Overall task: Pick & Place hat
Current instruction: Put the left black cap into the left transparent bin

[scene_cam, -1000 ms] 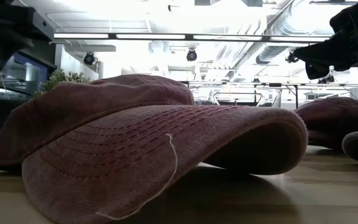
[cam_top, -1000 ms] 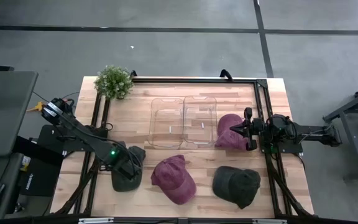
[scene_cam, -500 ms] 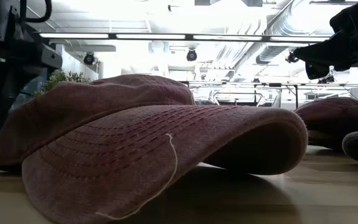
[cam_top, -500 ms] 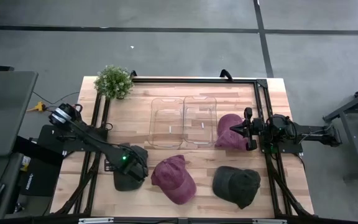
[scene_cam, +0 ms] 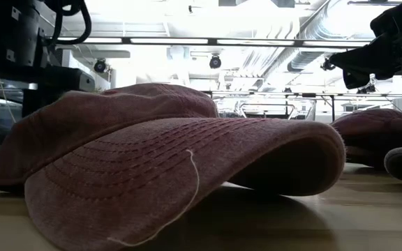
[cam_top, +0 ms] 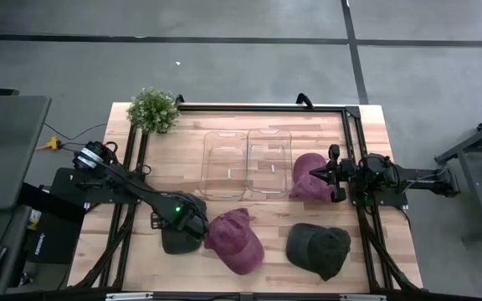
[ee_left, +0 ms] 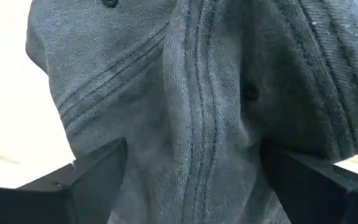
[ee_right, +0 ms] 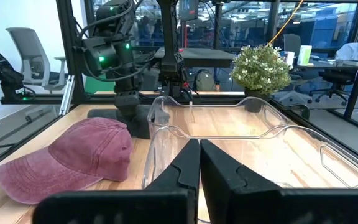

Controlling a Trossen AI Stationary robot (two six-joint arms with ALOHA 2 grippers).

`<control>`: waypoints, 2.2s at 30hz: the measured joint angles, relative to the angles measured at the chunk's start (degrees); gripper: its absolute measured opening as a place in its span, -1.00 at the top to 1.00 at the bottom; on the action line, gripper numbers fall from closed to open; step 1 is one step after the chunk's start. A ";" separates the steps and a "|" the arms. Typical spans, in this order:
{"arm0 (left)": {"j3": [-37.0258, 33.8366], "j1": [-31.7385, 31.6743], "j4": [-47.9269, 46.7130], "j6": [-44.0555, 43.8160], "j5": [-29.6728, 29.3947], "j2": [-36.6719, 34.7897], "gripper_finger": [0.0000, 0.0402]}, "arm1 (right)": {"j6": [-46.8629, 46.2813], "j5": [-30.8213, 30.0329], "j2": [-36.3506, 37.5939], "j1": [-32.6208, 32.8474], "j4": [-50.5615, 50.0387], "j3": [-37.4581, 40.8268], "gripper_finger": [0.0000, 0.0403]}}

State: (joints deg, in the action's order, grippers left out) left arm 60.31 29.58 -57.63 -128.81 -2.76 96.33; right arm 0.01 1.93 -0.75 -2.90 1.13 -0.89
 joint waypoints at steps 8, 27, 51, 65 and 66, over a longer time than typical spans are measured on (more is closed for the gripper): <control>0.00 0.02 0.28 -1.76 -0.40 0.00 -0.28 | 0.00 0.00 0.00 -0.02 0.00 0.00 0.98; -0.01 0.07 -0.11 -1.39 0.99 0.00 0.96 | -0.01 -0.02 0.01 -0.01 0.00 0.00 0.97; 10.93 4.29 -14.07 1.05 3.74 -0.13 1.00 | 0.00 -0.01 0.02 0.00 0.00 0.00 0.96; 24.46 4.28 -25.98 2.58 -1.97 -0.28 1.00 | 0.00 0.00 0.02 -0.02 0.00 -0.01 0.96; 25.18 4.28 -26.40 2.59 -2.42 -0.26 1.00 | -0.02 0.00 0.02 0.00 0.00 -0.02 0.96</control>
State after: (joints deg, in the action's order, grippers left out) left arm 85.50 33.87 -84.03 -126.23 -5.18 96.07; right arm -0.01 1.93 -0.73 -2.90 1.13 -0.91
